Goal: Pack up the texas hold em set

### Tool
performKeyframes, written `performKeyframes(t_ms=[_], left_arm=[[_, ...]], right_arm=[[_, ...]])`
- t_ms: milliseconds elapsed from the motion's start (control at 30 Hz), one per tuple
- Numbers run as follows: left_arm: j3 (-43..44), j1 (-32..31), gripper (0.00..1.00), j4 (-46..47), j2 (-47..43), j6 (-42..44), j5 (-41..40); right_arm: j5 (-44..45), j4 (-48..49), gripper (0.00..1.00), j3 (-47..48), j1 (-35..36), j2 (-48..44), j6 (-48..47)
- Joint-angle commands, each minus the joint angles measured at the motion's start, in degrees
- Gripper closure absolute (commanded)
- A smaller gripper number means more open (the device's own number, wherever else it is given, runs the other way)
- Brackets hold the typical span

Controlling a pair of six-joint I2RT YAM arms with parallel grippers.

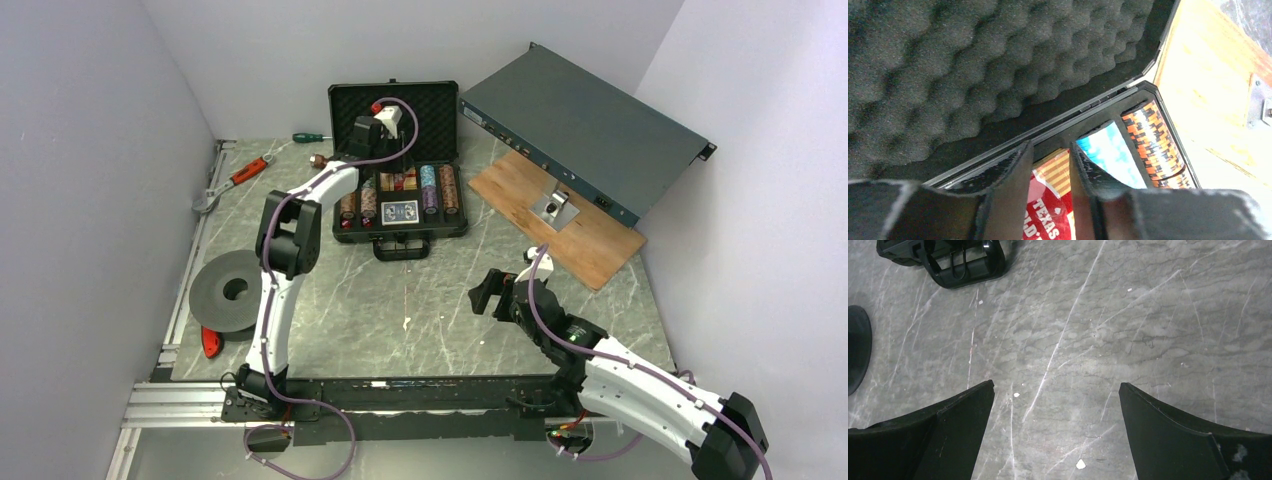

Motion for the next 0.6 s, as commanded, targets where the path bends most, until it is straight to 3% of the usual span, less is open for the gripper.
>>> performKeyframes(t_ms=[0, 133, 233, 367, 567], left_arm=[[-1.4, -1.2, 0.58, -1.4, -5.8, 2.1, 1.7], [-1.8, -1.2, 0.46, -2.5, -7.5, 3.1, 0.0], [-2.5, -1.2, 0.43, -3.2, -9.4, 3.4, -1.8], [-4.4, -1.1, 0.46, -5.0, -12.7, 3.9, -5.2], [-15.1, -1.2, 0.55, -2.6, -19.2, 1.0, -9.4]], right_arm=[[0.5, 0.5, 0.01, -0.3, -0.2, -0.5, 0.3], [0.4, 0.7, 0.01, 0.0, -0.2, 0.1, 0.1], [0.2, 1.0, 0.01, 0.1, -0.2, 0.7, 0.0], [-0.1, 1.6, 0.01, 0.1, -0.2, 1.3, 0.1], [-0.8, 3.0, 0.01, 0.2, -0.2, 2.9, 0.1]])
